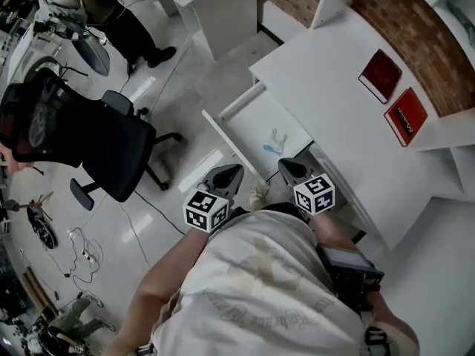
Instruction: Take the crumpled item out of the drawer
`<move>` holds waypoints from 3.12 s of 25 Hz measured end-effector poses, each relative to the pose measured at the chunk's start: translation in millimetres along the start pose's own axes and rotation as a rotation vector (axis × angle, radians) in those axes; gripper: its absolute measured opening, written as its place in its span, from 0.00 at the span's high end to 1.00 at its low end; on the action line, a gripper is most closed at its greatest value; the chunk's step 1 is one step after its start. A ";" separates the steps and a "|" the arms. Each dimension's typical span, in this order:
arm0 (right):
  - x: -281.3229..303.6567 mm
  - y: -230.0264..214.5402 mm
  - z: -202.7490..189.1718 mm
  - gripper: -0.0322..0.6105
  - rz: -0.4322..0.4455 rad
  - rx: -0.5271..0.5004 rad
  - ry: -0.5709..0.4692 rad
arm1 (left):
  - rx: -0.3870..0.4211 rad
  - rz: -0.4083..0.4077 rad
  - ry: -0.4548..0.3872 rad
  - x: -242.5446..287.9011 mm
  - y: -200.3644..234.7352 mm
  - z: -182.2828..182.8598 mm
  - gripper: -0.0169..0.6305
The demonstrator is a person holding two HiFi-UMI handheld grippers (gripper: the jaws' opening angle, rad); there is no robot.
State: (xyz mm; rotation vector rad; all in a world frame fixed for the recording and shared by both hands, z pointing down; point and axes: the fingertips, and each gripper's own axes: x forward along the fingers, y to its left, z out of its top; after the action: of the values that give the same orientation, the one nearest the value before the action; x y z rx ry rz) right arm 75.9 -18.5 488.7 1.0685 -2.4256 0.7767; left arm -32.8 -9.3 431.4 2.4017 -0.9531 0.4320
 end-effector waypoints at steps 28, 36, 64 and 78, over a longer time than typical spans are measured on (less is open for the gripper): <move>57.8 -60.5 -35.9 0.91 0.000 -0.019 0.137 | -0.027 0.016 0.076 65.1 19.9 6.4 0.93; 62.2 -66.5 -41.9 0.91 -0.038 -0.033 0.186 | -0.037 -0.007 0.106 66.5 18.2 0.8 0.93; 116.8 -98.0 -85.7 0.79 -0.094 0.006 0.326 | -0.096 -0.035 0.173 62.8 41.1 -36.0 0.93; 188.9 -124.4 -130.3 0.68 -0.153 -0.124 0.540 | -0.141 -0.036 0.178 74.6 97.8 -54.1 0.93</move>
State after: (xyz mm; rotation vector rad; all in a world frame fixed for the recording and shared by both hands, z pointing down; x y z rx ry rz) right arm 64.5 -111.4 732.4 0.8495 -1.8881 0.7379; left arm -54.8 -79.4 543.8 2.2091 -0.8317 0.5372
